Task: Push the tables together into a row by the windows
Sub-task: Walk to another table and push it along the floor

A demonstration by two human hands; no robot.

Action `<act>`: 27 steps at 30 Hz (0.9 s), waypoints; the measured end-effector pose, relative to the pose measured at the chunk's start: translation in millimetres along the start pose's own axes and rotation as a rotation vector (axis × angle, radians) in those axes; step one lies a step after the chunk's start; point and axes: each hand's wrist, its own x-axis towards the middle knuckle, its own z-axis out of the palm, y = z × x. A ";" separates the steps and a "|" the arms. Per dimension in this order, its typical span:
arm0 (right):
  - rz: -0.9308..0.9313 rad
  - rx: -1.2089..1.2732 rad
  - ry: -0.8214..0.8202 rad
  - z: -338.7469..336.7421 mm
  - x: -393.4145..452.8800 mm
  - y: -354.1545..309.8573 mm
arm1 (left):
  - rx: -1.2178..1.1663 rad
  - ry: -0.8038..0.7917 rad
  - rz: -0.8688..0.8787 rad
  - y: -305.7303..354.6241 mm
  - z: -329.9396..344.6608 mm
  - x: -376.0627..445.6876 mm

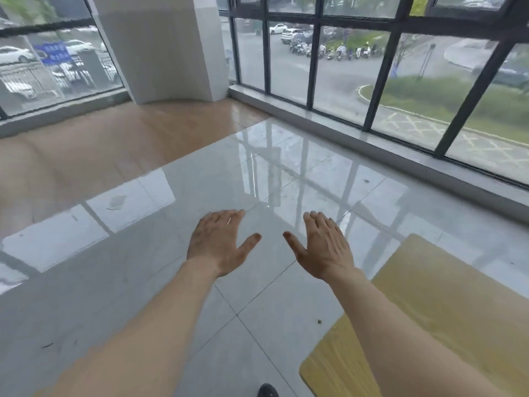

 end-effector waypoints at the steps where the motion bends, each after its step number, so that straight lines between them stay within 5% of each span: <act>1: 0.048 0.009 0.014 -3.4 18.1 11.6 | 0.004 -0.006 0.040 5.6 0.0 31.0; 7: 0.367 0.030 0.069 -32.9 72.9 95.7 | -0.004 -0.070 0.343 76.4 14.9 186.3; 14: 0.940 0.027 0.146 -55.9 31.6 190.1 | -0.037 -0.181 0.872 225.3 64.4 282.4; 27: 1.846 0.098 0.333 -12.6 -92.1 131.9 | -0.058 -0.363 1.762 384.7 140.0 236.2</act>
